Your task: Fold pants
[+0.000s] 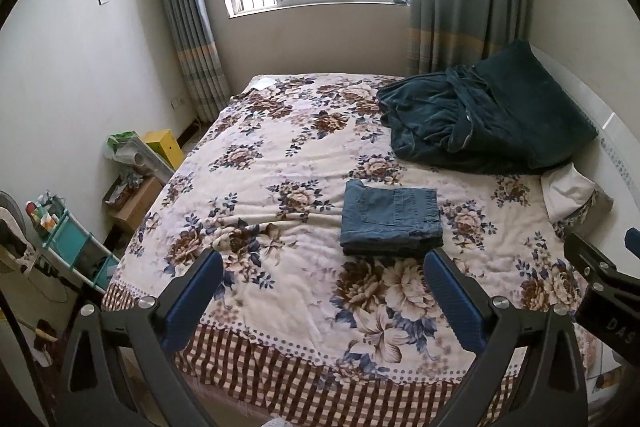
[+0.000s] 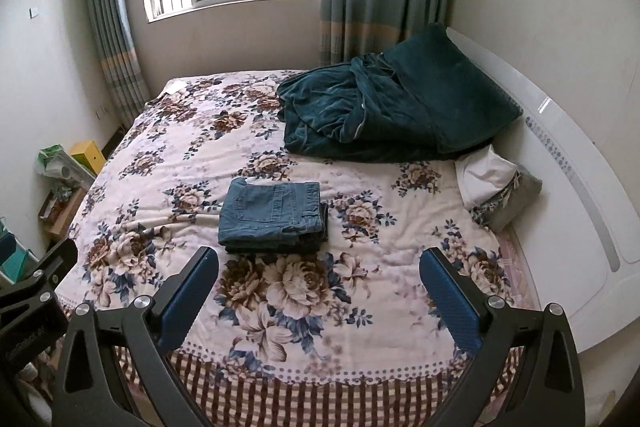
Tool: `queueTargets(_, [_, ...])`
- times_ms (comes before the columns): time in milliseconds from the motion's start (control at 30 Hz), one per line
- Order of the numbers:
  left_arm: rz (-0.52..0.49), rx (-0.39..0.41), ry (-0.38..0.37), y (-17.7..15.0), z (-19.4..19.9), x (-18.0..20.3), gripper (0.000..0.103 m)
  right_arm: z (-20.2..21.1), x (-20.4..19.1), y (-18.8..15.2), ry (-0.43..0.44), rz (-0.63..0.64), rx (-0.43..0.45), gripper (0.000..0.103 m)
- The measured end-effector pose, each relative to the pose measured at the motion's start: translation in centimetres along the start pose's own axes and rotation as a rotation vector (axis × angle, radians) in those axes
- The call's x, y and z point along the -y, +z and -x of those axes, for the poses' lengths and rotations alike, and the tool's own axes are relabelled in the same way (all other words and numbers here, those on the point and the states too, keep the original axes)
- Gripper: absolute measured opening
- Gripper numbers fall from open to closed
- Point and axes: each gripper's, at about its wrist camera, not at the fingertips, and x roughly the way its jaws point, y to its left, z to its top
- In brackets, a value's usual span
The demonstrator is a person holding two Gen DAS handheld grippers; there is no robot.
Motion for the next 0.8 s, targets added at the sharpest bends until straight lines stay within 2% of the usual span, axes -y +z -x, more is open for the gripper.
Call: queueTargets(800, [-0.004,0.011,0.012,-0.6,0.7,-0.3,0.103,0.9,0.0,-1.1,0.011,-0.001,0.004,0.103])
